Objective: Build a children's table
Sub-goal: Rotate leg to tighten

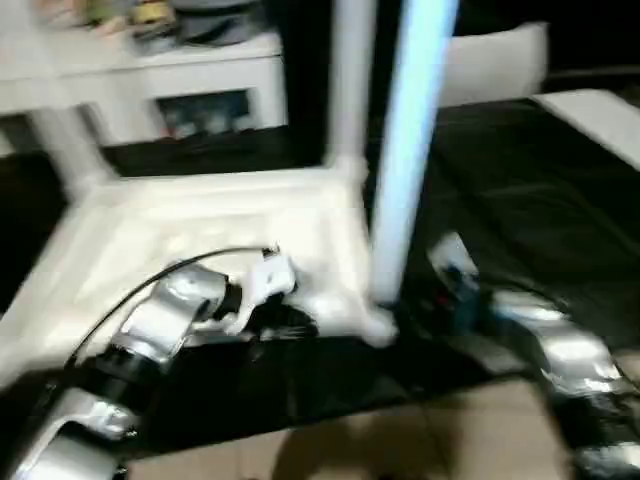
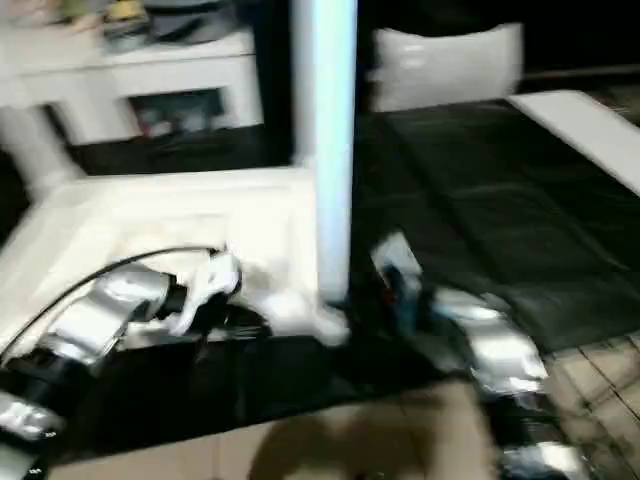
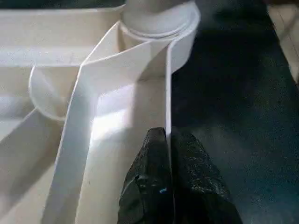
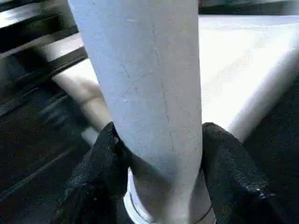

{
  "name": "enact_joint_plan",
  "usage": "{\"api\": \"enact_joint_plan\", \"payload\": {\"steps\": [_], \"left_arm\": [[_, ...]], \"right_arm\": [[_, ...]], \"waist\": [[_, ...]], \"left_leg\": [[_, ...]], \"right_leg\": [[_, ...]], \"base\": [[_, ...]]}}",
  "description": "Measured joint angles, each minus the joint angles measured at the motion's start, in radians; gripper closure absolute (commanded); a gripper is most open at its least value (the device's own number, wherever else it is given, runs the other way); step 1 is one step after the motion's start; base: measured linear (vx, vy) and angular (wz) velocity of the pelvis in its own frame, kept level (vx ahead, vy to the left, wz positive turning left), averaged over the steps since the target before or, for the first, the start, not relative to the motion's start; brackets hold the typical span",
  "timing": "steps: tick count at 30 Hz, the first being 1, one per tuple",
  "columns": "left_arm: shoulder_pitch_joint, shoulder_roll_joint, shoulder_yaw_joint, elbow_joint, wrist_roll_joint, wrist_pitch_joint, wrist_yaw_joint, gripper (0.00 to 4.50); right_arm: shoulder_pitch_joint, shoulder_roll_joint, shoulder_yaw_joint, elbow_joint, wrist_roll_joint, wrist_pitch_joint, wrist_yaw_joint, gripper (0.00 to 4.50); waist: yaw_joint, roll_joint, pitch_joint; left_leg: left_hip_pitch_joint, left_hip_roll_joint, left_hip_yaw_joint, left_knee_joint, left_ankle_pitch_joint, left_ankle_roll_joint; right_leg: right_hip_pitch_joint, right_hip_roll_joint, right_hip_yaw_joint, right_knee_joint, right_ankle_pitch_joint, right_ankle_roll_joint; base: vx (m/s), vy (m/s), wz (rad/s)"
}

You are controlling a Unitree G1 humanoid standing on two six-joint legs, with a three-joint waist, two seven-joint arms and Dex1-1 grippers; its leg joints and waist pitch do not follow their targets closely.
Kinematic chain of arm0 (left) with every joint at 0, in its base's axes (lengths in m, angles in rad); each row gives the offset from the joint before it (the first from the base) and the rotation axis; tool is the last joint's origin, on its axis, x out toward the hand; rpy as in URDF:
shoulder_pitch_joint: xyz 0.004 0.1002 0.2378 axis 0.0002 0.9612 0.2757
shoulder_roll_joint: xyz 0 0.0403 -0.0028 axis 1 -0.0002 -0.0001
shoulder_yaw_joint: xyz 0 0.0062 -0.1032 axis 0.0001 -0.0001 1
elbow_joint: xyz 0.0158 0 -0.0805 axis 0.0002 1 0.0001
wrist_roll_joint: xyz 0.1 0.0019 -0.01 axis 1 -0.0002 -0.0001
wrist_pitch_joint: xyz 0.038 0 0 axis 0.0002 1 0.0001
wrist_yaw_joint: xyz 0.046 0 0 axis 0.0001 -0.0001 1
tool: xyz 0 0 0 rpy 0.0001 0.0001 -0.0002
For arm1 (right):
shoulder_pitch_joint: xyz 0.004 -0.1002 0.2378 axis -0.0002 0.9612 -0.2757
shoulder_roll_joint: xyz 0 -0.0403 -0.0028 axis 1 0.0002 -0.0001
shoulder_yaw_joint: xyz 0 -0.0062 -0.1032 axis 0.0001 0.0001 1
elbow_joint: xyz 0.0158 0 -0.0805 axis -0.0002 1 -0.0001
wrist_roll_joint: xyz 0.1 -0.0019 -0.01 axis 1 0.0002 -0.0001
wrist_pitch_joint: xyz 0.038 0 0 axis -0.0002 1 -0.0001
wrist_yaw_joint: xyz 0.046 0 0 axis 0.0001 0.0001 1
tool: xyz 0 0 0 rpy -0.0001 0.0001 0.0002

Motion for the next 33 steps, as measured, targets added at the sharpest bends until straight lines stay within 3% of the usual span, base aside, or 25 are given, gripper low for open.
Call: {"api": "enact_joint_plan", "payload": {"steps": [2, 3, 4, 5, 6, 7, 8, 9, 10, 11, 12, 13, 15, 16, 17, 18, 19, 21, 22, 25, 27, 33], "left_arm": [[-0.009, -0.046, 0.008, 0.012, 0.002, 0.033, 0.072, 4.50], [-0.019, -0.066, 0.009, 0.030, 0.003, 0.042, 0.104, 4.50], [-0.035, -0.093, 0.014, 0.067, 0.011, 0.044, 0.149, 4.50], [-0.044, -0.114, 0.020, 0.089, 0.018, 0.044, 0.179, 4.50], [-0.051, -0.130, 0.029, 0.103, 0.024, 0.044, 0.206, 4.50], [-0.055, -0.129, 0.039, 0.103, 0.024, 0.043, 0.211, 4.50], [-0.060, -0.133, 0.040, 0.108, 0.024, 0.043, 0.219, 4.50], [-0.067, -0.142, 0.040, 0.120, 0.024, 0.043, 0.231, 4.50], [-0.082, -0.160, 0.034, 0.128, 0.037, 0.040, 0.254, 4.50], [-0.082, -0.166, 0.026, 0.131, 0.043, 0.033, 0.261, 4.50], [-0.081, -0.170, 0.017, 0.135, 0.050, 0.028, 0.264, 4.50], [-0.081, -0.170, 0.012, 0.136, 0.054, 0.017, 0.262, 4.50], [-0.083, -0.153, 0.006, 0.136, 0.055, -0.015, 0.256, 4.50], [-0.085, -0.149, 0.004, 0.136, 0.055, -0.032, 0.250, 4.50], [-0.086, -0.142, -0.001, 0.136, 0.056, -0.044, 0.246, 4.50], [-0.085, -0.141, -0.005, 0.142, 0.061, -0.054, 0.245, 4.50], [-0.086, -0.139, -0.017, 0.147, 0.068, -0.079, 0.237, 4.50], [-0.092, -0.115, -0.029, 0.152, 0.072, -0.132, 0.210, 4.50], [-0.092, -0.102, -0.032, 0.157, 0.074, -0.175, 0.199, 4.50], [-0.092, -0.073, -0.019, 0.167, 0.073, -0.226, 0.192, 4.50], [-0.092, -0.073, -0.009, 0.163, 0.067, -0.227, 0.182, 4.07], [-0.037, -0.052, 0.007, 0.081, 0.002, -0.206, 0.122, 3.66]], "right_arm": [[-0.031, 0.047, -0.017, 0.033, -0.021, 0.008, -0.127, 2.54], [-0.043, 0.067, -0.028, 0.053, -0.032, 0.003, -0.177, 2.54], [-0.059, 0.099, -0.038, 0.092, -0.044, -0.016, -0.244, 2.54], [-0.071, 0.114, -0.044, 0.118, -0.048, -0.033, -0.288, 2.54], [-0.086, 0.128, -0.049, 0.140, -0.052, -0.048, -0.323, 2.54], [-0.105, 0.136, -0.046, 0.149, -0.057, -0.055, -0.348, 2.54], [-0.109, 0.147, -0.049, 0.158, -0.058, -0.066, -0.369, 2.19], [-0.110, 0.158, -0.054, 0.162, -0.064, -0.073, -0.388, 2.19], [-0.107, 0.161, -0.073, 0.161, -0.073, -0.084, -0.405, 2.19], [-0.099, 0.161, -0.077, 0.159, -0.076, -0.087, -0.408, 1.95], [-0.085, 0.158, -0.078, 0.151, -0.077, -0.093, -0.407, 1.77], [-0.079, 0.157, -0.077, 0.144, -0.077, -0.097, -0.404, 1.75], [-0.053, 0.143, -0.080, 0.117, -0.060, -0.097, -0.379, 1.61], [-0.029, 0.132, -0.082, 0.102, -0.048, -0.099, -0.361, 1.46], [-0.014, 0.119, -0.083, 0.097, -0.046, -0.098, -0.351, 1.35], [-0.001, 0.108, -0.084, 0.087, -0.042, -0.102, -0.338, 1.26], [0.028, 0.080, -0.082, 0.053, -0.035, -0.104, -0.310, 1.26], [0.073, 0.045, -0.079, -0.009, -0.017, -0.114, -0.246, 1.09], [0.117, 0.002, -0.078, -0.054, 0.000, -0.114, -0.187, 0.97], [0.157, -0.032, -0.077, -0.102, 0.021, -0.106, -0.105, 0.74], [0.165, -0.041, -0.070, -0.136, 0.039, -0.101, -0.076, 0.48], [0.220, -0.131, -0.064, -0.294, 0.115, -0.051, 0.036, 0.08]], "waist": [[-0.031, 0.005, 0.004], [-0.033, -0.001, 0.007], [-0.031, -0.023, 0.010], [-0.029, -0.034, 0.015], [-0.031, -0.038, 0.021], [-0.034, -0.005, 0.019], [-0.034, 0.009, 0.021], [-0.038, 0.020, 0.020], [-0.030, 0.005, 0.024], [-0.030, -0.014, 0.025], [-0.033, -0.018, 0.027], [-0.033, -0.012, 0.026], [-0.041, 0.029, 0.017], [-0.036, 0.025, 0.019], [-0.034, 0.015, 0.018], [-0.033, 0.004, 0.019], [-0.028, -0.001, 0.021], [-0.013, 0.012, 0.013], [-0.002, 0.009, 0.011], [0.006, 0.010, 0.010], [0.012, 0.011, 0.010], [0.046, 0.010, 0.010]], "left_leg": [[0.000, 0.013, -0.014, 0.001, -0.002, -0.003], [0.007, 0.012, -0.012, 0.002, -0.003, -0.005], [0.028, -0.003, -0.003, 0.004, -0.005, -0.009], [0.043, -0.015, 0.002, 0.012, -0.013, -0.016], [0.048, -0.014, 0.006, 0.038, -0.038, -0.013], [0.037, -0.012, -0.004, 0.071, -0.077, 0.008], [0.030, -0.005, -0.014, 0.059, -0.080, 0.009], [0.010, 0.003, -0.041, 0.054, -0.081, 0.007], [0.016, 0.004, -0.040, 0.056, -0.067, -0.017], [0.031, -0.015, -0.034, 0.058, -0.067, -0.017], [0.048, -0.029, -0.026, 0.063, -0.070, -0.017], [0.045, -0.028, -0.018, 0.064, -0.082, 0.000], [0.010, -0.005, -0.038, 0.054, -0.088, 0.011], [0.004, 0.006, -0.045, 0.048, -0.084, 0.003], [0.008, 0.003, -0.040, 0.049, -0.071, -0.018], [0.017, -0.010, -0.032, 0.054, -0.069, -0.020], [0.024, -0.024, -0.022, 0.049, -0.071, -0.018], [0.008, -0.027, -0.023, 0.037, -0.067, -0.012], [0.000, -0.023, -0.024, 0.031, -0.056, 0.001], [-0.010, -0.022, -0.025, 0.031, -0.055, 0.002], [-0.017, -0.022, -0.025, 0.031, -0.055, 0.002], [-0.017, -0.021, -0.021, 0.031, -0.056, 0.004]], "right_leg": [[0.015, 0.000, -0.017, -0.002, -0.005, 0.002], [0.010, 0.000, 0.000, 0.029, -0.026, 0.006], [0.003, 0.001, 0.036, 0.065, -0.043, 0.005], [-0.002, 0.004, 0.044, 0.073, -0.039, 0.003], [-0.007, 0.001, 0.028, 0.073, -0.039, 0.002], [-0.008, -0.012, -0.025, 0.057, -0.040, 0.002], [0.003, -0.021, -0.065, 0.032, -0.039, 0.003], [0.005, -0.023, -0.081, 0.033, -0.053, 0.024], [-0.007, -0.012, -0.042, 0.073, -0.068, 0.033], [-0.006, -0.012, -0.013, 0.081, -0.043, -0.004], [-0.009, -0.012, -0.011, 0.077, -0.030, -0.013], [-0.010, -0.021, -0.029, 0.066, -0.030, -0.013], [0.008, -0.024, -0.085, 0.020, -0.026, -0.004], [0.001, -0.018, -0.073, 0.028, -0.038, 0.013], [-0.007, -0.012, -0.044, 0.047, -0.034, 0.007], [-0.008, -0.012, -0.023, 0.061, -0.022, -0.014], [-0.011, -0.017, -0.015, 0.066, -0.024, -0.014], [-0.019, -0.018, -0.016, 0.056, -0.023, -0.012], [-0.023, -0.017, -0.016, 0.050, -0.021, -0.011], [-0.030, -0.017, -0.014, 0.047, -0.018, -0.012], [-0.037, -0.017, -0.014, 0.047, -0.015, -0.016], [-0.039, -0.017, -0.014, 0.048, -0.017, -0.016]], "base": [[0.000, 0.000, 0.00], [0.000, 0.000, 0.00], [0.000, 0.000, 0.00], [-0.022, -0.078, 0.10], [-0.022, -0.078, 0.10], [0.014, -0.018, -0.22], [0.087, 0.073, -0.42], [0.087, 0.073, -0.42], [0.070, 0.015, -0.11], [0.073, -0.012, 0.22], [0.073, -0.012, 0.22], [0.053, -0.004, -0.01], [0.072, 0.043, -0.20], [0.104, 0.062, 0.05], [0.068, 0.004, 0.25], [0.068, 0.004, 0.25], [0.068, 0.024, 0.22], [0.078, 0.043, 0.02], [0.071, 0.005, 0.07], [0.059, 0.002, 0.09], [0.000, 0.000, 0.00], [0.000, 0.000, 0.00]]}}
